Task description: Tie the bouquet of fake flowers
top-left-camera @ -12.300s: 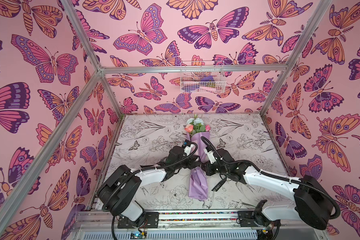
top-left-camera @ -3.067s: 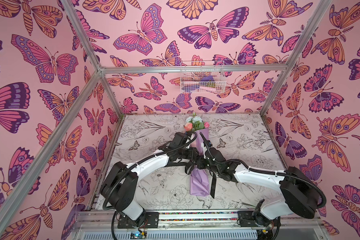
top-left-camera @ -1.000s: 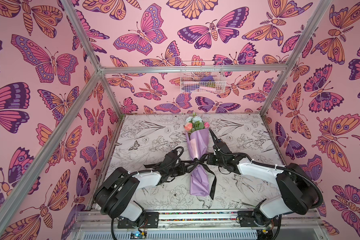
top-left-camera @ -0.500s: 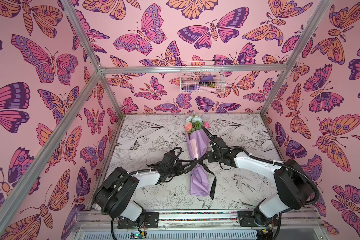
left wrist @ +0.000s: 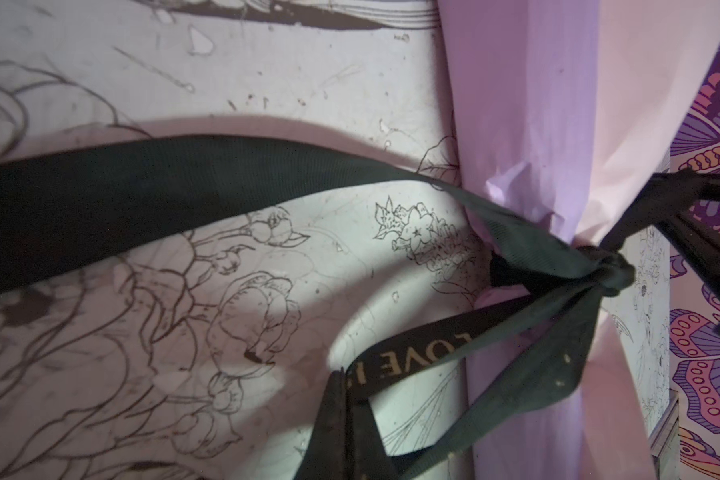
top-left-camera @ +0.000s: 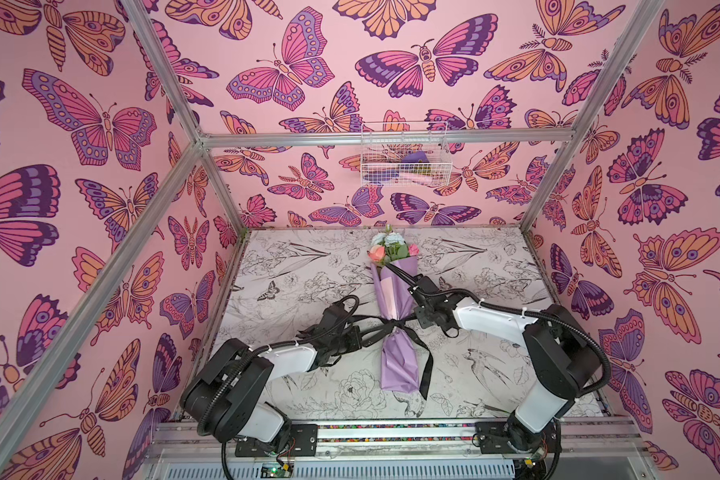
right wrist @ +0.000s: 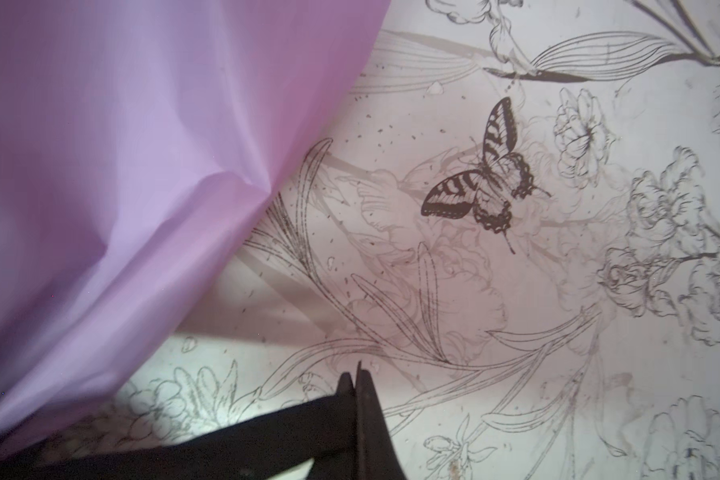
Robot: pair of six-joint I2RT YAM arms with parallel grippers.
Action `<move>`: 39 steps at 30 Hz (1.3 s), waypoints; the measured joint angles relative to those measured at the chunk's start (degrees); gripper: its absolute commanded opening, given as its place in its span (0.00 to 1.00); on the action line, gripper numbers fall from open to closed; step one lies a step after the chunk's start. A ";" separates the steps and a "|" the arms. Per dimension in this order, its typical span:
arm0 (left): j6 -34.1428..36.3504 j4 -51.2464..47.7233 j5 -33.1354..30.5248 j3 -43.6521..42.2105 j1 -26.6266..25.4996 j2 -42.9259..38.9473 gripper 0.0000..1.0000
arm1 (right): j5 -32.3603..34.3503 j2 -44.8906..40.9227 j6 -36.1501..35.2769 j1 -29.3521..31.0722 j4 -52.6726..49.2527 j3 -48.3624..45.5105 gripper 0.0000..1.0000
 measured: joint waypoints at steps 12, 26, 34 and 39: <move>-0.13 -0.83 -1.97 -1.92 0.83 -2.40 0.00 | 9.03 4.92 -1.90 1.20 -4.07 5.31 0.00; -0.13 -1.20 -2.14 -1.99 1.09 -5.68 0.00 | 12.98 4.92 -5.14 1.70 -5.27 5.55 0.00; -0.09 -1.99 -2.99 -2.82 1.09 -8.48 0.00 | 15.93 4.92 -8.31 3.37 -5.49 5.55 0.00; -0.07 -2.54 -3.19 -3.02 1.09 -8.52 0.00 | 16.92 4.48 -10.40 3.82 -5.55 5.38 0.00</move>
